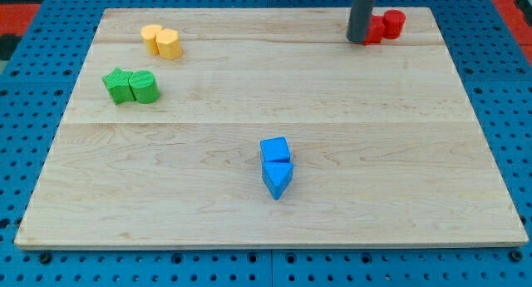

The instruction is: Separate the red circle from the red star

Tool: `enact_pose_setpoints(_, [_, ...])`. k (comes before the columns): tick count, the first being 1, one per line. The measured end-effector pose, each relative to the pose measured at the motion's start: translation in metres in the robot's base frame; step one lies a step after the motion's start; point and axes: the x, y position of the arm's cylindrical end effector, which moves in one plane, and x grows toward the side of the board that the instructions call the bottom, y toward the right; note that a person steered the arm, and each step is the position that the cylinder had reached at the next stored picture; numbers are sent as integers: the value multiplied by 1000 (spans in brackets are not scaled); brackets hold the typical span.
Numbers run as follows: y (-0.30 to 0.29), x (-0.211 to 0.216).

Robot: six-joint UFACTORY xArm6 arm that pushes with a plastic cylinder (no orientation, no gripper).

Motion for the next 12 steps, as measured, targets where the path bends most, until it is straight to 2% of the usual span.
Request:
enact_pose_setpoints(1, [11,34])
enact_pose_setpoints(2, [82,42])
enact_pose_setpoints(3, [148,-6])
enact_pose_setpoints(4, [149,-69])
enact_pose_setpoints(5, [84,-79])
enact_pose_setpoints(6, [50,-56])
enact_pose_setpoints(9, [54,0])
enact_pose_setpoints(11, [49,83])
enact_pose_setpoints(12, [67,92])
